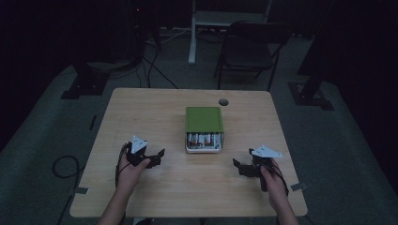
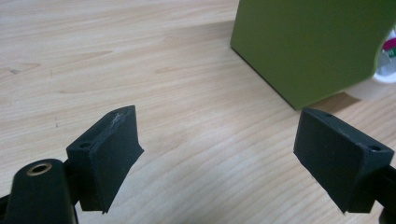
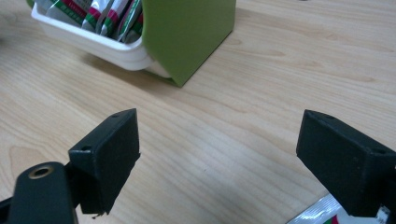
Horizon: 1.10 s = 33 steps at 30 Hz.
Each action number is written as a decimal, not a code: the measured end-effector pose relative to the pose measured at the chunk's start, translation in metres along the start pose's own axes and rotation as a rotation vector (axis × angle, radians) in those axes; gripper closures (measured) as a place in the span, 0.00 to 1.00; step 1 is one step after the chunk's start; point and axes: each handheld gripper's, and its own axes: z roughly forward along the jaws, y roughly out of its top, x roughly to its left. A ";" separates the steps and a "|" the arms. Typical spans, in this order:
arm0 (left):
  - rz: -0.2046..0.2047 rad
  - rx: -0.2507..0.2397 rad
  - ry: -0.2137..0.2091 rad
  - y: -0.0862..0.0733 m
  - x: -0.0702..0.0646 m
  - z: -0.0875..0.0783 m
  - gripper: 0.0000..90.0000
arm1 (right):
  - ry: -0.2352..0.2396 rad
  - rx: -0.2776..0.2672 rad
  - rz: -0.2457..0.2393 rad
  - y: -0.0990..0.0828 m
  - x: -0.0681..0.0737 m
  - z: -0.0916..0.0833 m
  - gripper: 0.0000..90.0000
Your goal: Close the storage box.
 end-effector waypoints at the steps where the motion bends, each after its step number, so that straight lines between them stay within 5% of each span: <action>1: -0.002 0.004 0.003 -0.001 0.001 -0.001 0.17 | 0.001 0.004 -0.004 -0.001 0.001 0.000 0.14; 5: -0.015 0.003 0.012 -0.005 0.005 -0.004 0.17 | 0.005 0.015 -0.004 -0.006 0.003 -0.003 0.14; 10: 0.021 0.018 0.038 -0.010 0.007 -0.009 0.16 | 0.010 0.032 -0.001 -0.016 0.003 -0.006 0.14; 19: -0.022 0.018 0.058 -0.022 0.017 -0.015 0.17 | -0.012 0.086 -0.014 -0.032 0.005 -0.005 0.14; 21: 0.003 0.027 0.081 -0.024 0.020 -0.018 0.17 | -0.020 0.094 -0.022 -0.032 0.006 -0.005 0.14; 28: -0.063 0.017 0.101 -0.033 0.032 -0.031 0.17 | -0.012 0.191 -0.062 -0.033 0.007 0.000 0.13; 33: -0.099 0.025 0.121 -0.041 0.039 -0.040 0.17 | -0.021 0.193 -0.056 -0.032 0.007 0.001 0.13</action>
